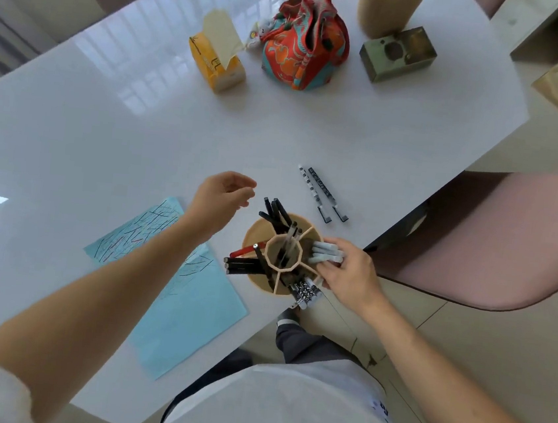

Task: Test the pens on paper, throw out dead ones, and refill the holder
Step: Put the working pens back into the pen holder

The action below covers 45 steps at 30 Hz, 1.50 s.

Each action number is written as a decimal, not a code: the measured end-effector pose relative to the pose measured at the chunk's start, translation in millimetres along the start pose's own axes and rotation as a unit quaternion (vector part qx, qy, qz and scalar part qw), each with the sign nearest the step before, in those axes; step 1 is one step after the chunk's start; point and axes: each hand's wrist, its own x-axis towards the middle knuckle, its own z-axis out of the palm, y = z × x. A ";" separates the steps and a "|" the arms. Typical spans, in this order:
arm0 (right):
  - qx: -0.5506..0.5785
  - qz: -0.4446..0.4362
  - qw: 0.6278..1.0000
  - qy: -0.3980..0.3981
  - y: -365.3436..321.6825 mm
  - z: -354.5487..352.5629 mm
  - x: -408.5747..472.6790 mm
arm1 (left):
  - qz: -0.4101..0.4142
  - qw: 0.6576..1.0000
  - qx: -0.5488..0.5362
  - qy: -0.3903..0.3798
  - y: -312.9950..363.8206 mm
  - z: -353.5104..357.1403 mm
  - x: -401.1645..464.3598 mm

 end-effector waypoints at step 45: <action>0.117 0.080 0.989 -0.031 -21.2 8.2 20.5 | -0.009 0.962 -0.229 0.150 -12.6 -108.0 28.2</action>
